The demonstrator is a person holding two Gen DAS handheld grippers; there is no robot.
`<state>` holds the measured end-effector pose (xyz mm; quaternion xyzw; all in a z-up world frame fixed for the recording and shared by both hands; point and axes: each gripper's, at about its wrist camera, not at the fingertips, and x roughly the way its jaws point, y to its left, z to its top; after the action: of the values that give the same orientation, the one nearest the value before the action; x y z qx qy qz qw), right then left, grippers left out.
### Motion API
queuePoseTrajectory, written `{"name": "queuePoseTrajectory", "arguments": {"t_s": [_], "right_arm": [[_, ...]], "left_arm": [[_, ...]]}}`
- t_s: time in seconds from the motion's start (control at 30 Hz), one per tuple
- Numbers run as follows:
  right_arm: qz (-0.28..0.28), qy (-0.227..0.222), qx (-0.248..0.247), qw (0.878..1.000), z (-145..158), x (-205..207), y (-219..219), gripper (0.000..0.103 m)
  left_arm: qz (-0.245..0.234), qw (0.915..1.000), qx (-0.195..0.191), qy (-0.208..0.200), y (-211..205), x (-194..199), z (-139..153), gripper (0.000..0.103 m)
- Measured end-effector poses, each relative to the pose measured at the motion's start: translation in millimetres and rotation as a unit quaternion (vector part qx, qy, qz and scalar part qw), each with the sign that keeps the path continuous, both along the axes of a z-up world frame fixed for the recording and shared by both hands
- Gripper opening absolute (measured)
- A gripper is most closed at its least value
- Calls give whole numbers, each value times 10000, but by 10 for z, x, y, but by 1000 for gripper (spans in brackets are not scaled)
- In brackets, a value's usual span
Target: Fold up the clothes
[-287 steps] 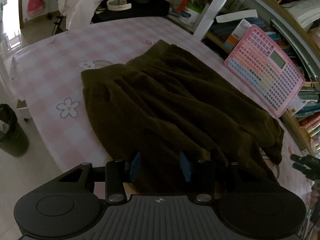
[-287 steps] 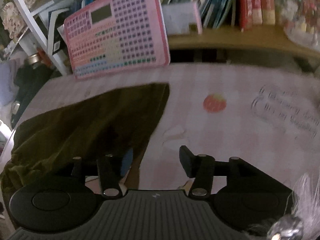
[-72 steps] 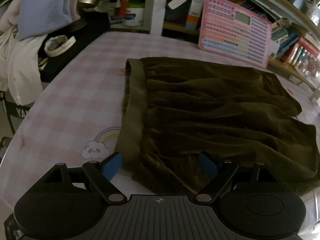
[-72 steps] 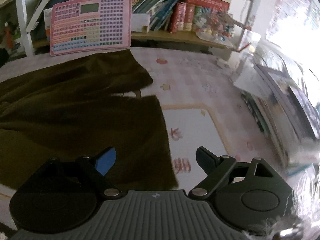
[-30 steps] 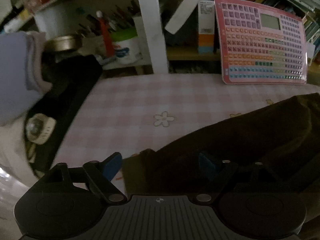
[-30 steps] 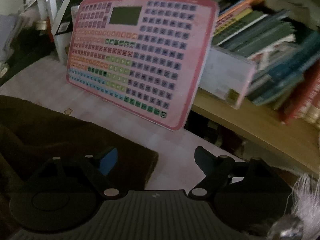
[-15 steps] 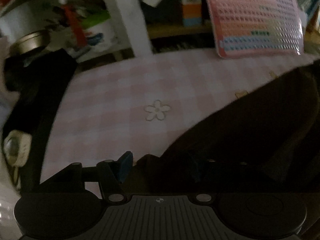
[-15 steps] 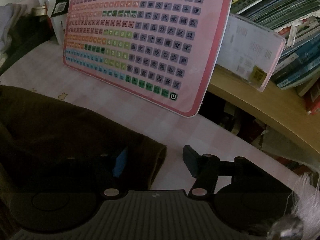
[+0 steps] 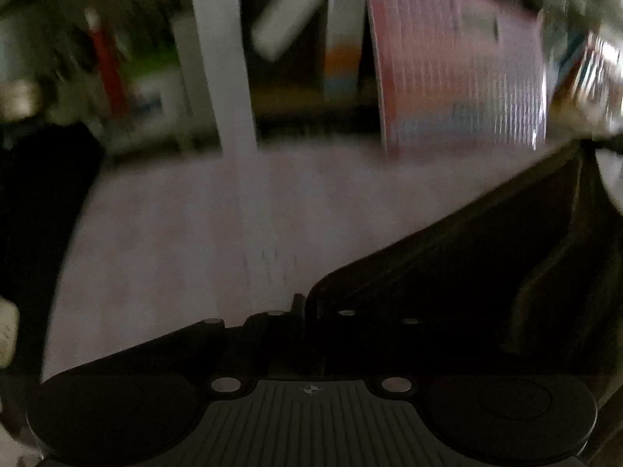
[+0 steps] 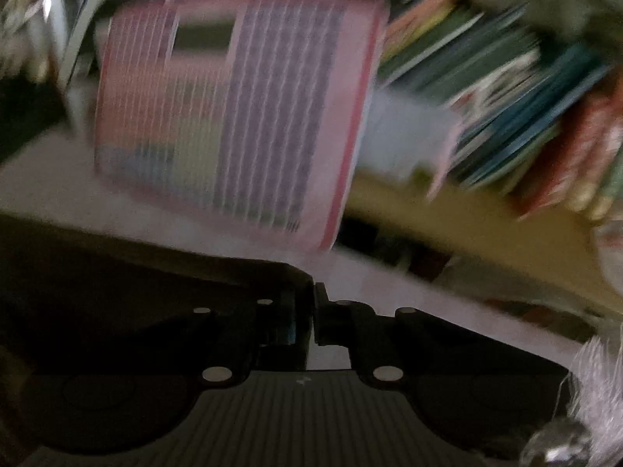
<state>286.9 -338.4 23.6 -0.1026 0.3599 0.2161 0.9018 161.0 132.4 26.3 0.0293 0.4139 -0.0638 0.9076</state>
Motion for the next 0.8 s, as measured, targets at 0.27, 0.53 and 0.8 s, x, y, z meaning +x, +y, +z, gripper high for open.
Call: {"name": "queuePoseTrajectory", "arguments": {"t_s": [0.27,0.53,0.8], "right_arm": [[-682,-789,260,9942,484,-833,-278,7],[-1282,-1475,586,9790,715,-2402,-551,7],[-2155,-453,268,9751,71,-3748,-443,14]], "left_arm": [[-547,9935,-66,-995,-123,-557,453,4],[-992,9828,-150,-1549,-239,-1666,619,4],[-105,9936,-832,-760,6,-2365,123,17]]}}
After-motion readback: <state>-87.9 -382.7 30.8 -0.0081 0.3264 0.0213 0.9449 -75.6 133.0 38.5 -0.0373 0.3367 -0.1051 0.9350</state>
